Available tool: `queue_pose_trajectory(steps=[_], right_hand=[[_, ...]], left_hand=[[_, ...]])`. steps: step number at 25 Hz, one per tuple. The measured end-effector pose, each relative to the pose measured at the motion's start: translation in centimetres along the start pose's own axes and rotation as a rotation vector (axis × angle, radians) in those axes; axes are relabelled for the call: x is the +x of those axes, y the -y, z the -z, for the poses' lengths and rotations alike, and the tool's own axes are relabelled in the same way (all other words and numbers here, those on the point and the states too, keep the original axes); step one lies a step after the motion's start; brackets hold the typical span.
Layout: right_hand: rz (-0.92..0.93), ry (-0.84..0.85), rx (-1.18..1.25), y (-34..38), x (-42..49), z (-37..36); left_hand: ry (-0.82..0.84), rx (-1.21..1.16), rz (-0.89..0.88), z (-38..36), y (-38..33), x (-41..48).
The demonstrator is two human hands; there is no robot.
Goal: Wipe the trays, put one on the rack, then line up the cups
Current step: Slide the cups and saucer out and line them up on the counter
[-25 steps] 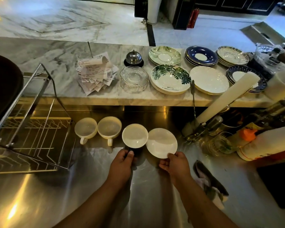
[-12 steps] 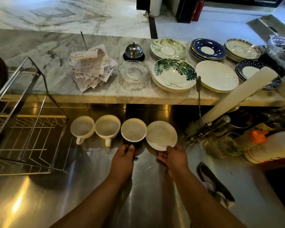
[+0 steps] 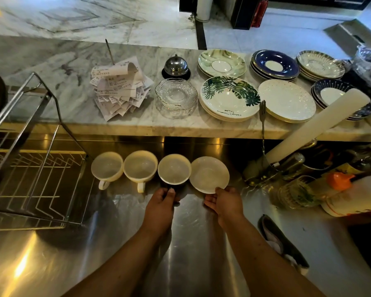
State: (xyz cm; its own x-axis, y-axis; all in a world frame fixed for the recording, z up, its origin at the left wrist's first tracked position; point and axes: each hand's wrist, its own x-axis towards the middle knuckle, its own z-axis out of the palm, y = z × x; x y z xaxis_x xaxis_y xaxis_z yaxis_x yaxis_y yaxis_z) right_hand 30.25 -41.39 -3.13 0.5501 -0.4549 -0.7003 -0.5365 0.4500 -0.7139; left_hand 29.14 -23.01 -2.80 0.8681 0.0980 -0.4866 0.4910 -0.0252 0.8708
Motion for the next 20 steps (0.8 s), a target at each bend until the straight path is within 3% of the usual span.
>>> queue_pose_trajectory(steps=[10, 20], right_hand=[[0.014, -0.015, -0.144, -0.6, 1.7, -0.1], [0.16, -0.147, -0.367, -0.8, 1.5, -0.2]], left_hand=[[-0.011, 0.014, 0.031, -0.3, -0.2, 0.0], [-0.025, -0.016, 0.075, -0.3, -0.7, 0.5]])
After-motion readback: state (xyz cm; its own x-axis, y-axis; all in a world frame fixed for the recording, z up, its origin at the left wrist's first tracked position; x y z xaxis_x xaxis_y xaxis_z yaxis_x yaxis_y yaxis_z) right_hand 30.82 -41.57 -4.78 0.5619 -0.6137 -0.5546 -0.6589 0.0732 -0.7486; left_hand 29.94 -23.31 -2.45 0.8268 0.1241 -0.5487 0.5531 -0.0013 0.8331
